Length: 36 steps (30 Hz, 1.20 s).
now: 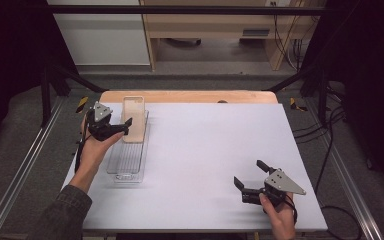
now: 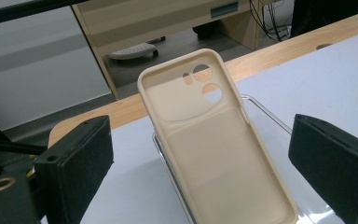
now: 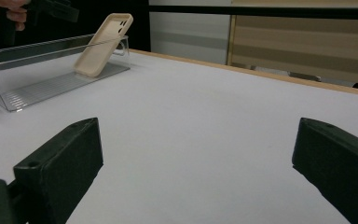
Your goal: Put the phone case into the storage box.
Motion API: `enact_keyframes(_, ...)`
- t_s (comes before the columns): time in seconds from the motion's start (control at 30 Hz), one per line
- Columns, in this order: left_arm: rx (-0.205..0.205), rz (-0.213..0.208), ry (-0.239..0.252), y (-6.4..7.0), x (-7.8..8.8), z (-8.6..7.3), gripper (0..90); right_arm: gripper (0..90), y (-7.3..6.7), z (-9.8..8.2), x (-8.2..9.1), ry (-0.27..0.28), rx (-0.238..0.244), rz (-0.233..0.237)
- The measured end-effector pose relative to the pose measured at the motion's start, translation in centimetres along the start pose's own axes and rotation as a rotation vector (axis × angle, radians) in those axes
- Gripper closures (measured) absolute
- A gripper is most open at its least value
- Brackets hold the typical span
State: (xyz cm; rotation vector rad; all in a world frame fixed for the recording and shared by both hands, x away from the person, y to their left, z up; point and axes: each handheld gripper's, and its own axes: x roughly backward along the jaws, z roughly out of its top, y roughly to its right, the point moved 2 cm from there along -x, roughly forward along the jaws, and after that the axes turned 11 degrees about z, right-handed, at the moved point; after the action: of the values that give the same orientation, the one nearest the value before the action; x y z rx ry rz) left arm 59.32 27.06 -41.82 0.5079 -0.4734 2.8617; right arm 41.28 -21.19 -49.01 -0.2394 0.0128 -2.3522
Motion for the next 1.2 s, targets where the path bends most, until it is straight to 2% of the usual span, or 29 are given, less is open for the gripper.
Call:
enact_keyframes(0.37,-0.104,-0.008,0.015,1.2,0.4,0.5,6.1,1.9,0.1,0.0,0.1,0.004,0.004,-0.001)
enact_keyframes(0.7,-0.145,-0.02,0.011,1.7,1.0,0.7,5.6,1.9,0.1,0.1,0.2,0.006,0.002,-0.003)
enact_keyframes(1.03,-0.229,0.008,0.028,1.8,1.7,0.9,4.7,1.9,0.1,0.1,0.2,0.008,0.003,-0.002)
enact_keyframes(1.2,-0.254,0.014,0.033,2.0,1.9,0.9,4.7,1.9,0.1,0.1,0.2,0.009,0.003,-0.003)
